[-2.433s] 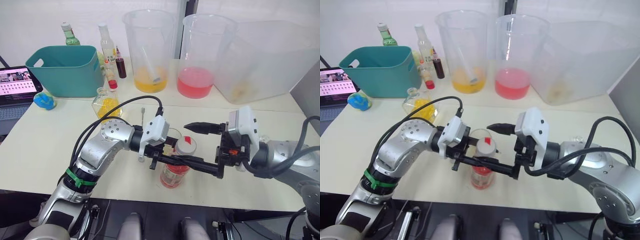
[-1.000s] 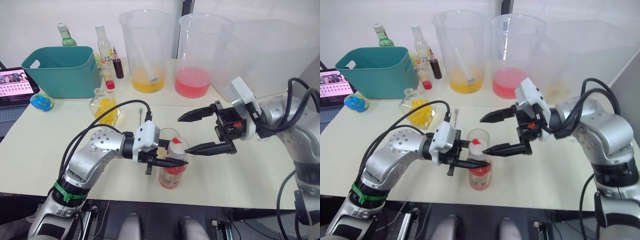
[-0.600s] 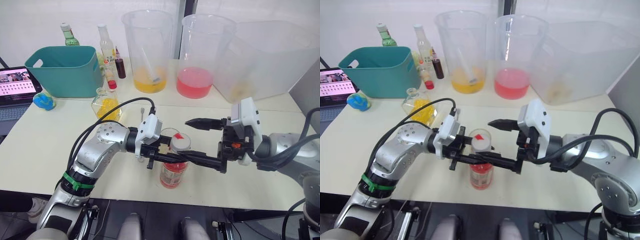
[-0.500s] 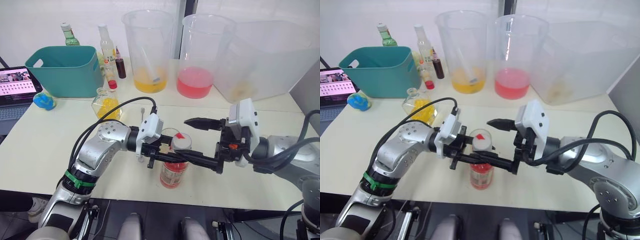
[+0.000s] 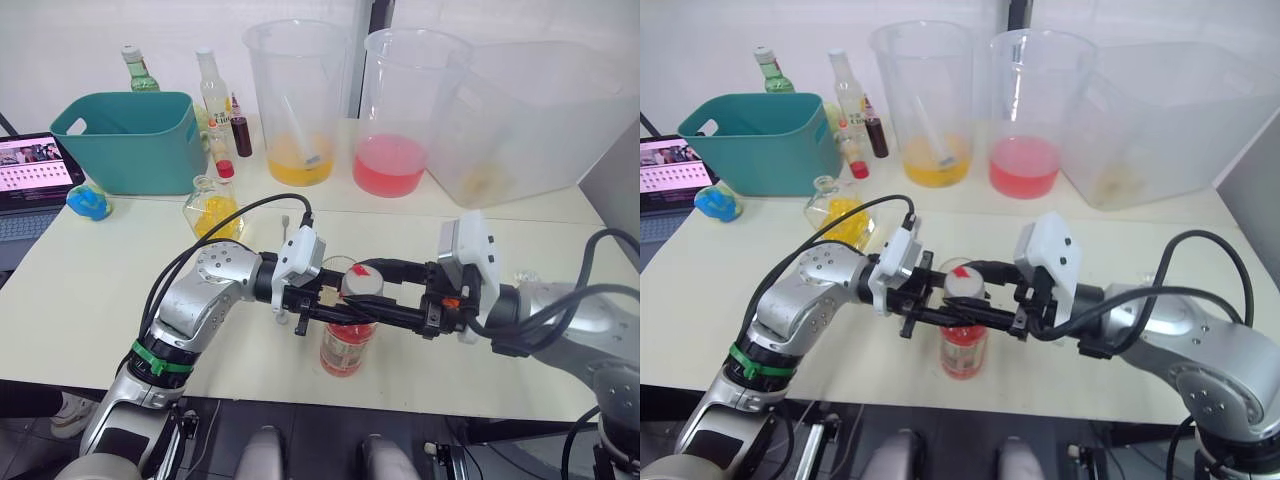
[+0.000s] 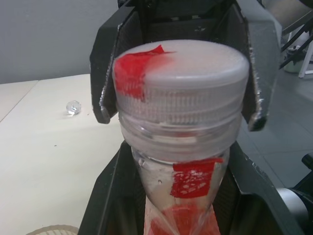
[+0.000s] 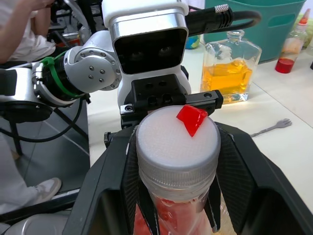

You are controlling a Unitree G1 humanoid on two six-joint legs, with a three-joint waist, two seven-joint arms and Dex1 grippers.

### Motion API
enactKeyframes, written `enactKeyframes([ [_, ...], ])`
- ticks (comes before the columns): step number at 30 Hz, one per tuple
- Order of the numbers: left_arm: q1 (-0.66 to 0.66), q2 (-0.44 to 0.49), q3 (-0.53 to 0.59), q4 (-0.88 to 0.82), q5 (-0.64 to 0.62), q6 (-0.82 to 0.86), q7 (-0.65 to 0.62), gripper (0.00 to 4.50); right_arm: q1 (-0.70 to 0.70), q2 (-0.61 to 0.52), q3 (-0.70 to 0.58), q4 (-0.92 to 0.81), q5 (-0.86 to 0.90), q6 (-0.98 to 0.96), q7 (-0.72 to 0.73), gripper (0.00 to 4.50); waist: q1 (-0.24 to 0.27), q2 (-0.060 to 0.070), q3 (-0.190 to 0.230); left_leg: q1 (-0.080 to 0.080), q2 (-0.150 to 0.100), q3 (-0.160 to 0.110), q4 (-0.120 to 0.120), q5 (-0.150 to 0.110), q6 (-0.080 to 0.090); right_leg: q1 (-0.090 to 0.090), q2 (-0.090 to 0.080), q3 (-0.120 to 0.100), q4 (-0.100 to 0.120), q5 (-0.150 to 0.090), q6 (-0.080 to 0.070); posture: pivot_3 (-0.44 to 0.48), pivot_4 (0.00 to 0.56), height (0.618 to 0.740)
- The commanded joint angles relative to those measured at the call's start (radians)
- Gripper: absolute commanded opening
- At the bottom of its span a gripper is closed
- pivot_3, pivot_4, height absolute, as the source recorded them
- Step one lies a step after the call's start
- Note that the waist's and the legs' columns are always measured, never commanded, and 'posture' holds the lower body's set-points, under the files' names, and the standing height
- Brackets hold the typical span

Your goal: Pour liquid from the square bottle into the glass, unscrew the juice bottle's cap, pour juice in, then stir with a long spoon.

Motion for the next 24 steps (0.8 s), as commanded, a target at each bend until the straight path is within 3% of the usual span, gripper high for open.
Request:
enactKeyframes([
  [1, 0.031, 0.012, -0.025, -0.008, 0.056, 0.018, 0.041, 1.27, -0.056, -0.033, 0.059, 0.035, -0.061, -0.081, 0.185, 1.71, 0.0, 0.0, 0.0, 0.0, 0.0, 0.0, 0.0, 0.0, 0.0, 0.0, 0.0, 0.0, 0.0, 0.0, 0.0, 0.0, 0.15, 0.728],
  [7, 0.071, 0.043, -0.008, -0.075, 0.05, 0.043, 0.065, 1.27, -0.145, -0.081, 0.19, 0.161, -0.233, -0.231, 0.508, 1.71, 0.0, 0.0, 0.0, 0.001, 0.0, 0.0, 0.0, 0.0, 0.0, 0.0, 0.0, 0.0, -0.001, 0.0, 0.0, 0.0, 0.15, 0.728],
  [12, 0.115, 0.085, 0.01, -0.147, 0.037, 0.072, 0.087, 1.27, -0.326, -0.043, 0.305, 0.375, -0.341, -0.359, 0.806, 1.71, -0.01, 0.0, 0.0, 0.001, 0.001, 0.0, 0.0, 0.0, 0.0, 0.0, 0.0, 0.0, 0.0, 0.0, 0.0, 0.0, 0.15, 0.728],
  [20, 0.134, 0.109, 0.023, -0.188, 0.017, 0.098, 0.119, 1.27, -0.397, -0.007, 0.319, 0.465, -0.376, -0.367, 0.921, 1.71, -0.012, 0.0, 0.0, 0.0, 0.001, 0.0, -0.001, 0.0, 0.0, -0.001, 0.0, 0.0, 0.0, 0.0, 0.0, 0.0, 0.15, 0.728],
  [22, 0.133, 0.108, 0.023, -0.192, 0.011, 0.103, 0.122, 1.27, -0.391, -0.019, 0.296, 0.449, -0.343, -0.316, 0.909, 2.76, -0.013, 0.0, 0.0, 0.0, 0.001, 0.0, -0.001, 0.0, 0.0, -0.001, 0.001, 0.0, 0.001, 0.0, 0.0, 0.0, 0.15, 0.728],
  [24, 0.13, 0.105, 0.021, -0.196, 0.001, 0.11, 0.12, 1.27, -0.373, -0.025, 0.258, 0.418, -0.326, -0.296, 0.869, 3.44, -0.012, 0.0, 0.0, 0.0, 0.001, 0.0, -0.001, 0.0, 0.0, -0.001, 0.0, 0.0, 0.001, 0.0, 0.0, 0.0, 0.15, 0.728],
])
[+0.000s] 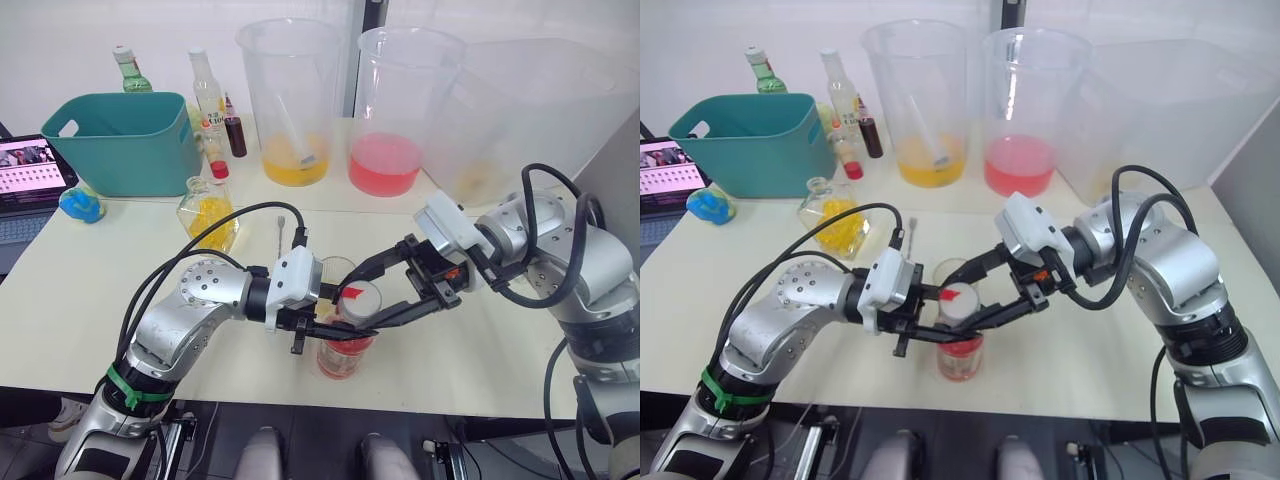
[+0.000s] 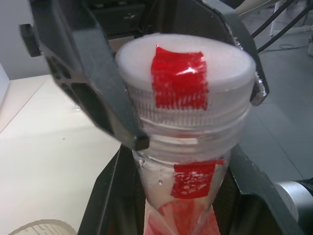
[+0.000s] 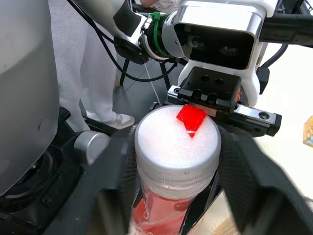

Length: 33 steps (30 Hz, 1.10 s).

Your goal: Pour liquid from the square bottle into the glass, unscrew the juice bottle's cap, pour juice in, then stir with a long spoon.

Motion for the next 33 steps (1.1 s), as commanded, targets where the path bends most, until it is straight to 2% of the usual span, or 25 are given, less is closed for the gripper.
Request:
enactKeyframes([
  [1, 0.018, 0.023, -0.015, 0.017, 0.007, 0.048, 0.003, 1.27, 0.018, -0.016, -0.088, -0.073, 0.043, 0.029, -0.046, 3.76, 0.0, 0.0, 0.0, 0.0, 0.0, 0.0, 0.0, 0.0, 0.0, 0.0, 0.0, 0.0, 0.0, 0.0, 0.0, 0.0, 0.15, 0.728],
  [2, 0.013, 0.014, -0.017, 0.021, 0.001, 0.052, 0.006, 1.27, 0.031, -0.027, -0.111, -0.091, 0.061, 0.065, -0.079, 4.09, 0.001, 0.0, 0.0, 0.0, 0.0, 0.0, 0.0, 0.0, 0.0, 0.0, 0.0, 0.0, 0.0, 0.0, 0.0, 0.0, 0.15, 0.728],
  [4, 0.004, -0.003, -0.019, 0.03, -0.009, 0.06, 0.016, 1.27, 0.056, -0.04, -0.163, -0.126, 0.112, 0.138, -0.145, 4.09, 0.001, 0.0, 0.0, 0.0, 0.0, 0.0, 0.0, 0.0, 0.0, 0.0, 0.0, 0.0, 0.0, 0.0, 0.0, 0.0, 0.15, 0.728],
  [8, -0.005, -0.023, -0.027, 0.038, -0.019, 0.069, 0.02, 1.27, 0.155, -0.036, -0.303, -0.272, 0.222, 0.245, -0.382, 4.09, 0.004, 0.0, 0.0, -0.001, 0.0, 0.0, 0.0, 0.0, 0.0, 0.0, 0.0, 0.0, 0.0, 0.0, 0.0, 0.0, 0.15, 0.728],
  [10, -0.01, -0.033, -0.032, 0.048, -0.02, 0.07, 0.014, 1.27, 0.247, -0.009, -0.351, -0.377, 0.253, 0.277, -0.538, 4.09, 0.007, 0.0, 0.0, -0.001, 0.0, 0.0, 0.0, 0.0, 0.0, 0.0, 0.0, 0.0, 0.0, 0.0, 0.0, 0.0, 0.15, 0.728],
  [14, -0.025, -0.05, -0.042, 0.075, -0.015, 0.06, -0.003, 1.27, 0.365, 0.034, -0.388, -0.498, 0.335, 0.311, -0.745, 4.09, 0.01, 0.0, 0.0, -0.001, -0.001, 0.0, 0.0, 0.0, 0.0, 0.0, 0.0, 0.0, 0.0, 0.0, 0.0, 0.0, 0.15, 0.728],
  [18, -0.04, -0.062, -0.051, 0.105, -0.009, 0.045, -0.029, 1.27, 0.414, 0.051, -0.386, -0.556, 0.372, 0.319, -0.893, 4.09, 0.012, 0.0, 0.0, -0.001, -0.001, 0.0, 0.0, 0.0, 0.0, 0.0, 0.0, 0.0, 0.0, 0.0, 0.0, 0.0, 0.15, 0.728],
  [27, -0.061, -0.084, -0.063, 0.146, 0.011, 0.025, -0.057, 1.27, 0.439, 0.028, -0.384, -0.578, 0.411, 0.291, -1.002, 4.09, 0.014, 0.0, 0.0, -0.001, -0.001, 0.0, 0.0, 0.0, 0.0, 0.0, -0.001, 0.0, -0.001, 0.0, 0.0, 0.0, 0.15, 0.728],
  [31, -0.057, -0.085, -0.06, 0.152, 0.022, 0.015, -0.063, 1.27, 0.448, 0.015, -0.382, -0.587, 0.413, 0.285, -1.021, 3.05, 0.015, 0.0, 0.0, -0.001, -0.001, 0.0, 0.0, 0.0, 0.0, 0.0, -0.001, 0.0, -0.001, 0.0, 0.0, 0.0, 0.15, 0.728],
  [33, -0.055, -0.084, -0.059, 0.152, 0.024, 0.012, -0.063, 1.27, 0.445, 0.012, -0.379, -0.588, 0.412, 0.277, -1.023, 3.05, 0.014, 0.0, 0.0, -0.001, -0.001, 0.0, 0.0, 0.0, 0.0, 0.0, -0.001, 0.0, -0.001, 0.0, 0.0, 0.0, 0.15, 0.728],
])
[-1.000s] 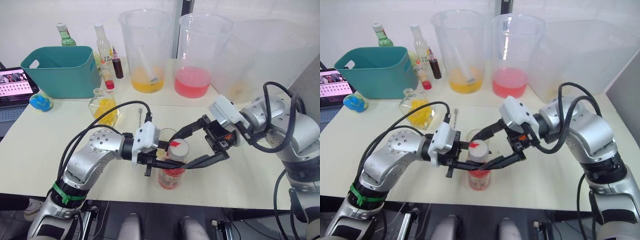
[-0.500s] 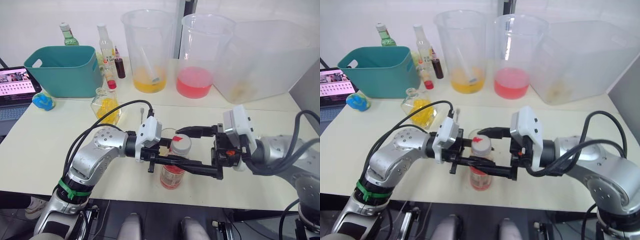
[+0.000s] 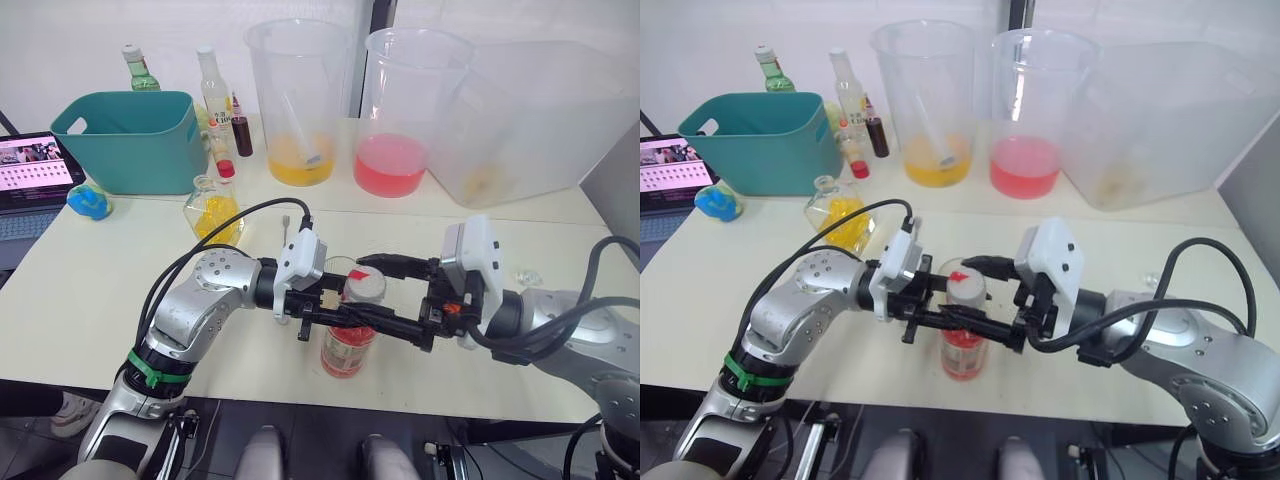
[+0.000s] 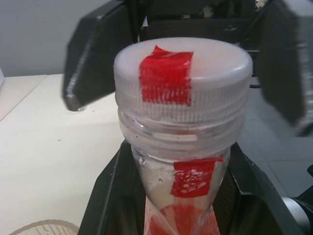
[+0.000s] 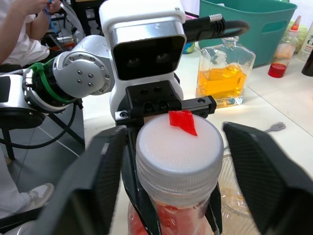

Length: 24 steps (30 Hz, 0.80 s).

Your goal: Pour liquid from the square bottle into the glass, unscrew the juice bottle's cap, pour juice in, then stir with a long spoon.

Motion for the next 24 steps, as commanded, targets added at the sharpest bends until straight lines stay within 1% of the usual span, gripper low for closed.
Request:
enactKeyframes([
  [1, 0.016, -0.003, -0.04, 0.015, 0.027, 0.005, -0.004, 1.27, -0.006, -0.009, -0.019, -0.027, 0.013, -0.041, -0.006, 3.05, 0.0, 0.0, 0.0, 0.0, 0.0, 0.0, 0.0, 0.0, 0.0, 0.0, 0.0, 0.0, 0.0, 0.0, 0.0, 0.0, 0.15, 0.728],
  [9, 0.021, 0.0, -0.035, 0.019, 0.031, -0.001, -0.002, 1.27, -0.026, -0.011, -0.002, -0.015, 0.013, -0.059, -0.01, 3.05, 0.0, 0.0, 0.0, 0.0, 0.0, 0.0, 0.0, 0.0, 0.0, 0.0, 0.0, 0.0, 0.0, 0.0, 0.0, 0.0, 0.15, 0.728],
  [15, 0.025, 0.003, -0.029, 0.023, 0.033, -0.007, -0.004, 1.27, -0.053, -0.011, 0.005, -0.008, 0.045, -0.052, -0.033, 3.05, 0.0, 0.0, 0.0, 0.0, 0.0, 0.0, 0.0, 0.0, 0.0, 0.0, 0.0, 0.0, 0.0, 0.0, 0.0, 0.0, 0.15, 0.728],
  [20, 0.028, 0.005, -0.027, 0.019, 0.033, -0.009, -0.003, 1.27, -0.077, -0.023, 0.015, 0.012, 0.065, -0.043, -0.042, 1.63, -0.001, 0.0, 0.0, 0.0, 0.0, 0.0, 0.0, 0.0, 0.0, 0.0, 0.0, 0.0, 0.0, 0.0, 0.0, 0.0, 0.15, 0.728],
  [24, 0.029, 0.005, -0.027, 0.014, 0.033, -0.006, 0.0, 1.27, -0.088, -0.031, 0.029, 0.029, 0.086, -0.041, -0.036, 1.62, -0.001, 0.0, 0.0, 0.0, 0.0, 0.0, 0.0, 0.0, 0.0, 0.0, 0.0, 0.0, 0.0, 0.0, 0.0, 0.0, 0.15, 0.728],
])
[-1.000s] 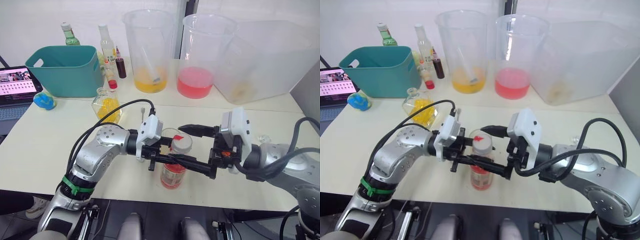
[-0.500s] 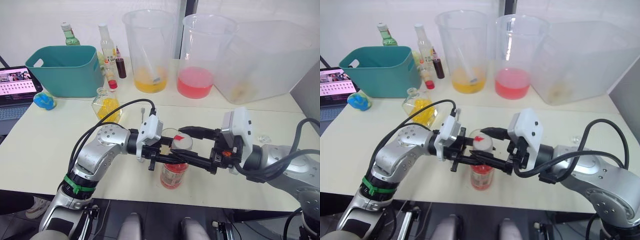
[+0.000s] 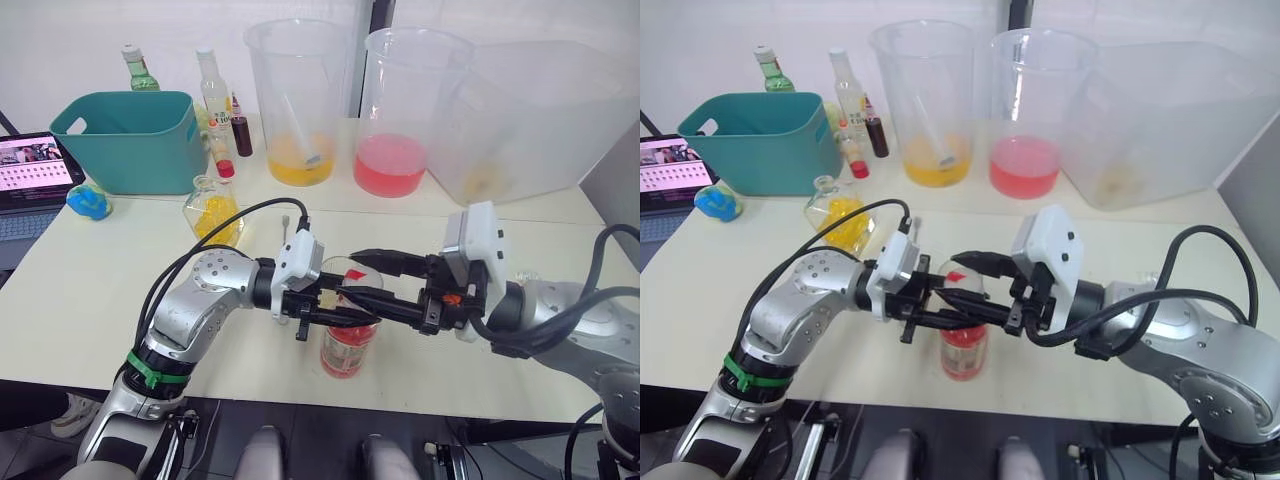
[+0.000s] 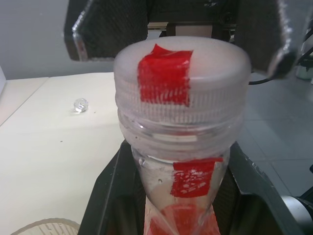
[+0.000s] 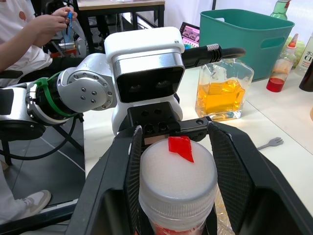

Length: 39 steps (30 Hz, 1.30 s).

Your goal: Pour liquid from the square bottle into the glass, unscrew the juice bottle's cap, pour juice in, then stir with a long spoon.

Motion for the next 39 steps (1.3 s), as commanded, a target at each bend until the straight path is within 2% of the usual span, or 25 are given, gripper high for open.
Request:
enactKeyframes([
  [1, 0.019, 0.004, -0.035, 0.009, 0.029, 0.012, 0.005, 1.27, -0.02, -0.013, 0.001, 0.005, 0.018, -0.009, 0.006, 1.62, 0.0, 0.0, 0.0, 0.0, 0.0, 0.0, 0.0, 0.0, 0.0, 0.0, 0.0, 0.0, 0.0, 0.0, 0.0, 0.0, 0.15, 0.728],
  [11, 0.023, 0.009, -0.031, -0.013, 0.025, 0.028, 0.023, 1.27, -0.045, -0.028, 0.025, 0.036, -0.012, -0.009, 0.051, 1.62, -0.001, 0.0, 0.0, 0.0, 0.0, 0.0, 0.0, 0.0, 0.0, 0.0, 0.0, 0.0, 0.0, 0.0, 0.0, 0.0, 0.15, 0.728],
  [13, 0.026, 0.01, -0.03, -0.019, 0.024, 0.031, 0.025, 1.27, -0.049, -0.022, 0.021, 0.036, -0.01, -0.018, 0.054, 2.68, -0.001, 0.0, 0.0, 0.0, 0.0, 0.0, 0.0, 0.0, 0.0, 0.0, 0.0, 0.0, 0.0, 0.0, 0.0, 0.0, 0.15, 0.728],
  [17, 0.03, 0.012, -0.03, -0.027, 0.023, 0.033, 0.028, 1.27, -0.05, -0.023, 0.012, 0.02, -0.018, -0.036, 0.065, 3.99, 0.0, 0.0, 0.0, 0.0, 0.0, 0.0, 0.0, 0.0, 0.0, 0.0, 0.0, 0.0, 0.0, 0.0, 0.0, 0.0, 0.15, 0.728],
  [28, 0.02, 0.013, -0.031, -0.025, 0.025, 0.037, 0.026, 1.27, -0.032, -0.04, 0.009, 0.007, -0.019, -0.027, 0.062, 3.99, 0.0, 0.0, 0.0, 0.0, 0.0, 0.0, 0.0, 0.0, 0.0, 0.0, 0.0, 0.0, 0.0, 0.0, 0.0, 0.0, 0.15, 0.728],
  [31, 0.017, 0.011, -0.033, -0.023, 0.026, 0.037, 0.026, 1.27, -0.026, -0.036, 0.012, 0.006, -0.024, -0.029, 0.057, 3.19, 0.0, 0.0, 0.0, 0.0, 0.0, 0.0, 0.0, 0.0, 0.0, 0.0, 0.0, 0.0, 0.0, 0.0, 0.0, 0.0, 0.15, 0.728],
  [35, 0.02, 0.013, -0.033, -0.026, 0.025, 0.038, 0.026, 1.27, -0.021, -0.036, 0.01, 0.009, -0.023, -0.031, 0.065, 1.81, 0.0, 0.0, 0.0, 0.0, 0.0, 0.0, 0.0, 0.0, 0.0, 0.0, 0.0, 0.0, 0.0, 0.0, 0.0, 0.0, 0.15, 0.728],
  [36, 0.021, 0.013, -0.034, -0.027, 0.026, 0.038, 0.027, 1.27, -0.02, -0.039, 0.011, 0.007, -0.029, -0.033, 0.074, 1.66, 0.0, 0.0, 0.0, 0.0, 0.0, 0.0, 0.0, 0.0, 0.0, 0.0, 0.0, 0.0, 0.0, 0.0, 0.0, 0.0, 0.15, 0.728],
  [39, 0.023, 0.013, -0.033, -0.028, 0.025, 0.038, 0.029, 1.27, -0.018, -0.04, 0.011, 0.01, -0.033, -0.035, 0.089, 1.66, 0.0, 0.0, 0.0, 0.0, 0.0, 0.0, 0.0, 0.0, 0.0, 0.0, 0.0, 0.0, 0.0, 0.0, 0.0, 0.0, 0.15, 0.728],
])
